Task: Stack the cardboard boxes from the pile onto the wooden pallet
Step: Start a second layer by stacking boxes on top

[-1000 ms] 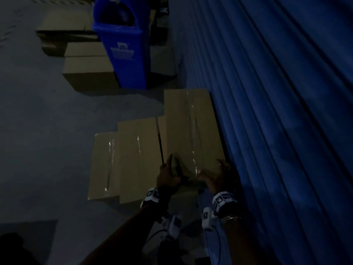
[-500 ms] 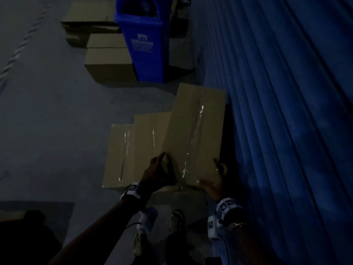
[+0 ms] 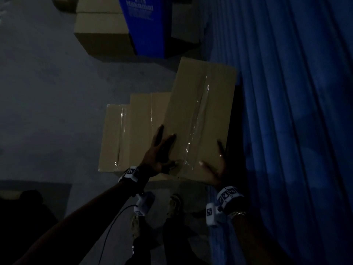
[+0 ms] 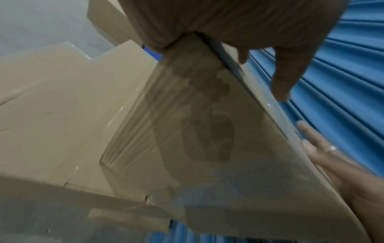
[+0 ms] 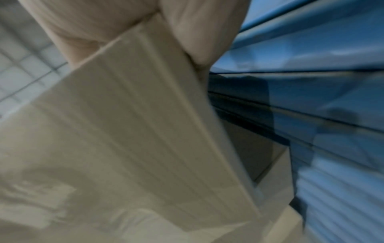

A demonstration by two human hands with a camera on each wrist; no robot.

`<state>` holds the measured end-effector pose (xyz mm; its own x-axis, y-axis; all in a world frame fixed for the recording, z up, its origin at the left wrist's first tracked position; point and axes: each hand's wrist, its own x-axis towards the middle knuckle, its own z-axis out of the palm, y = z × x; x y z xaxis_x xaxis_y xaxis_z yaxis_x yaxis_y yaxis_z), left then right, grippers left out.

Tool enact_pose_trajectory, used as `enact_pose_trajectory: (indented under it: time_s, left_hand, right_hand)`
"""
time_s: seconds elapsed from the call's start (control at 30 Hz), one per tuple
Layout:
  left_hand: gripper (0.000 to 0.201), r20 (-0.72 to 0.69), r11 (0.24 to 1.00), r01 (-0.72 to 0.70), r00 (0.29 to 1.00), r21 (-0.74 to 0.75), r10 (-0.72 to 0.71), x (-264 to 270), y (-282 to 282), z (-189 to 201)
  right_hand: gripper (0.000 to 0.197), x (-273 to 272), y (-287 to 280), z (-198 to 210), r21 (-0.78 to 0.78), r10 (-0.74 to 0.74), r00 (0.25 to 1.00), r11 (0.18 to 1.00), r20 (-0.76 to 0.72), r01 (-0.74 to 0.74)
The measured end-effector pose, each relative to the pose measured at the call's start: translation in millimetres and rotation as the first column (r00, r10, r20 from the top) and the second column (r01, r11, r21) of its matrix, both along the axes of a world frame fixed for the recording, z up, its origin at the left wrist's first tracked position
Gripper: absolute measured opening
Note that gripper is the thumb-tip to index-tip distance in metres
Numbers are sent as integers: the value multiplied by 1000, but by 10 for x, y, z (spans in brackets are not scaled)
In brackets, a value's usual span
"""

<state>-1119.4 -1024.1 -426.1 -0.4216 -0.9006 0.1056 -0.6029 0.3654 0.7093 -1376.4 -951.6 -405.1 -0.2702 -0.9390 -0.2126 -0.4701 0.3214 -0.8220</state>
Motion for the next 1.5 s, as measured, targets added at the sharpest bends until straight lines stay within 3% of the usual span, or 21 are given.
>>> enact_pose_trajectory:
  time_s: [0.13, 0.2, 0.3, 0.37, 0.43, 0.47, 0.57, 0.6, 0.7, 0.93, 1.07, 1.4, 1.5]
  left_hand:
    - [93, -17, 999, 3, 1000, 35, -2, 58, 33, 212]
    - [94, 23, 1000, 2, 1000, -3, -2, 135, 81, 347]
    - [99, -21, 992, -122, 992, 36, 123, 319, 235, 567]
    - [93, -41, 982, -181, 982, 55, 183, 495, 359, 731]
    - [85, 3, 966, -245, 969, 78, 245, 683, 509, 917]
    - [83, 35, 956, -282, 959, 83, 280, 795, 595, 1006]
    - [78, 63, 914, -400, 916, 73, 396, 1173, 874, 1260]
    - [75, 65, 893, -445, 895, 64, 442, 1313, 977, 1332]
    - [74, 52, 838, -546, 837, 14, 545, 1704, 1301, 1574]
    - [88, -37, 628, -776, 630, -63, 776, 2572, 2182, 2025]
    - [94, -44, 485, -862, 495, -149, 868, 3061, 2746, 2153]
    - [97, -171, 312, -928, 347, -202, 922, 4296, 3857, 2324]
    - [100, -188, 266, -942, 304, -204, 934, 4650, 4124, 2339]
  right_hand:
    - [85, -34, -60, 162, -81, 18, 998, 996, -57, -23]
    - [80, -17, -73, 211, -88, 26, 1000, 996, 1, -26]
    - [72, 114, -119, 306, -93, 78, 993, 993, 93, -69]
    - [63, 250, -152, 390, -55, 215, 973, 976, 79, -212]
    - [49, 440, -188, 617, 73, 457, 888, 885, 61, -460]
    - [44, 558, -223, 667, 113, 497, 867, 861, 9, -495]
    - [73, 937, -361, 800, -119, 418, 905, 905, 74, -408]
    - [78, 1082, -387, 902, -154, 453, 889, 885, 67, -439]
    - [68, 1608, -430, 1152, -209, 608, 792, 769, -53, -604]
    - [75, 2945, -433, 1329, -318, 846, 530, 519, 58, -793]
    - [77, 3727, -259, 1535, -375, 932, 363, 340, 11, -862]
    - [77, 5473, 515, 1903, -457, 975, 160, 74, -154, -887]
    - [74, 5979, 707, 1971, -432, 986, 106, 40, -130, -901]
